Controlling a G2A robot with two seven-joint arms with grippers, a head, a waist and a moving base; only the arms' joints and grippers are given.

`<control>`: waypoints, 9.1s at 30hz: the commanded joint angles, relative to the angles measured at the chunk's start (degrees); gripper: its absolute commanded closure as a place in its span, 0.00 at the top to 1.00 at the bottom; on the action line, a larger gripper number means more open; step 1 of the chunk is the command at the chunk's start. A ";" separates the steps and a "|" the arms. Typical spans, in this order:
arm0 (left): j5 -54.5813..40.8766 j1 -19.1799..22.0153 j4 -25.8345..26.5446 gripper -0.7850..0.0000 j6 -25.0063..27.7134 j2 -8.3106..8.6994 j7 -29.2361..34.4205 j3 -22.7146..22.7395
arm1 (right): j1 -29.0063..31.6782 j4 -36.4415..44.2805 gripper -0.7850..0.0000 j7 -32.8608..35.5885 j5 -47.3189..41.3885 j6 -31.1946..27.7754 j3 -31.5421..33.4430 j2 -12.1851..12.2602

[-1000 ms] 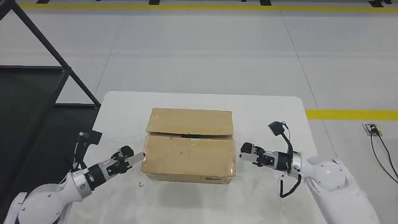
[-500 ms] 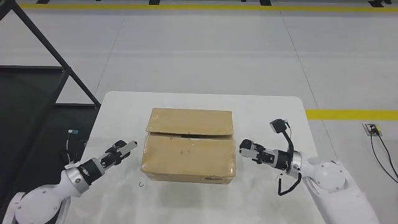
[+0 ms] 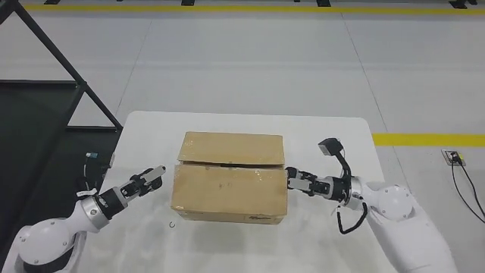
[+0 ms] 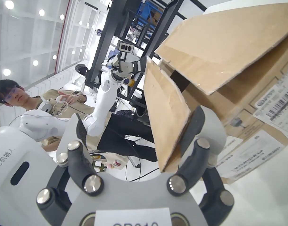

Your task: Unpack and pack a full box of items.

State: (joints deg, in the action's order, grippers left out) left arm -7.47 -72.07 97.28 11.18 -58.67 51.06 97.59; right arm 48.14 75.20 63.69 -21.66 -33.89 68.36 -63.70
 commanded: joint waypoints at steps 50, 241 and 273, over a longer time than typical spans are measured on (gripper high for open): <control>-13.98 2.44 -1.95 1.00 5.47 3.13 27.86 -5.88 | 3.21 11.76 1.00 6.27 -15.57 -0.45 -10.77 11.12; -8.95 3.09 -8.18 1.00 -0.28 6.62 6.52 -9.29 | -25.22 -25.78 1.00 -16.08 8.31 22.93 -18.63 -18.33; -13.96 -1.96 -6.82 1.00 3.11 7.45 4.79 -1.80 | -29.25 -31.55 1.00 -14.69 3.12 18.14 -23.05 -24.47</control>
State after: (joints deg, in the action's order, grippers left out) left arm -21.28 -73.67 90.38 14.21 -51.25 56.04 95.35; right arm 18.92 43.53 48.72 -18.05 -15.14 45.19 -88.05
